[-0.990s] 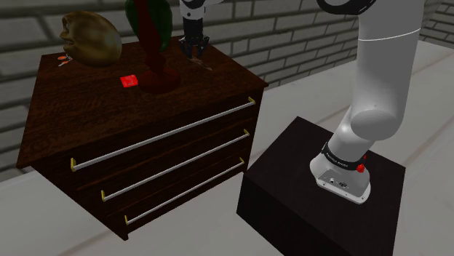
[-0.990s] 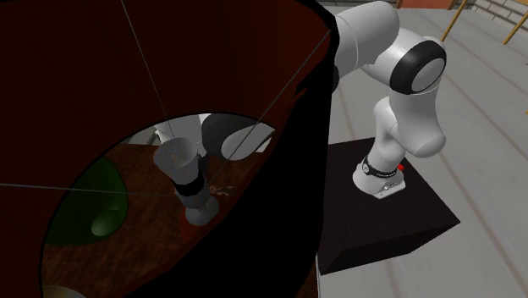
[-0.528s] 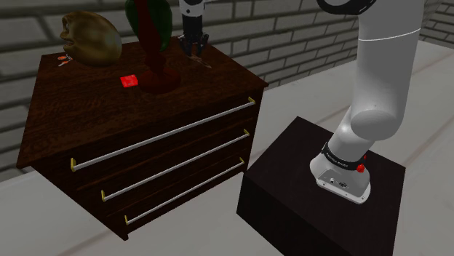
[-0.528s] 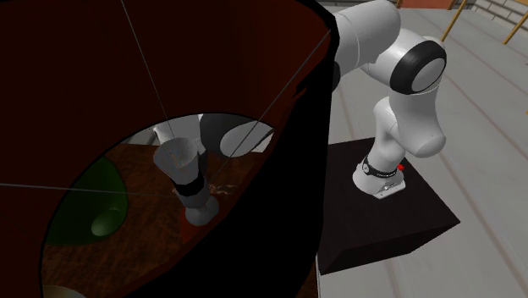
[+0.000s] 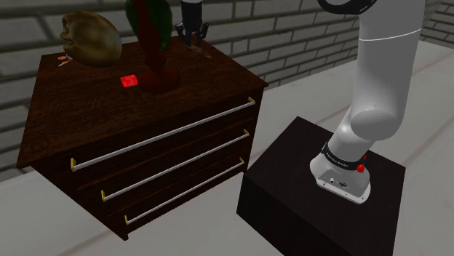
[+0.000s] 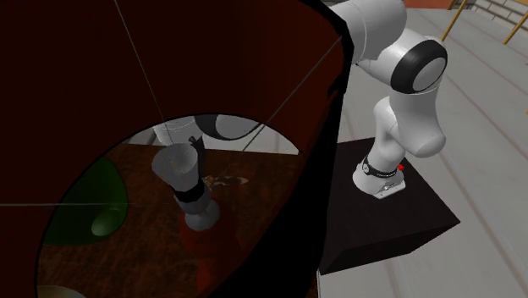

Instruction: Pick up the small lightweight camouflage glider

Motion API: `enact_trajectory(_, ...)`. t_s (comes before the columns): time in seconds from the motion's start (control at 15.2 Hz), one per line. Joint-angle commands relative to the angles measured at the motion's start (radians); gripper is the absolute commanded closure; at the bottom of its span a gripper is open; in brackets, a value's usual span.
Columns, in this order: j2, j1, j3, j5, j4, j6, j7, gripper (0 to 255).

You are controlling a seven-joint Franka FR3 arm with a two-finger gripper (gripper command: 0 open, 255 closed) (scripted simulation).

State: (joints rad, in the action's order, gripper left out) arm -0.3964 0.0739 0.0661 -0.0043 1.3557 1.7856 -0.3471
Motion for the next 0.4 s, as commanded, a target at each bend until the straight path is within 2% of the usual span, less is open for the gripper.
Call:
enact_trajectory(0.0, -0.002, 0.001, 0.000, 0.000, -0.031, -0.029, -0.001, 255)
enact_trajectory(0.33, -0.007, 0.001, 0.000, 0.000, -0.082, -0.075, -0.001, 255)
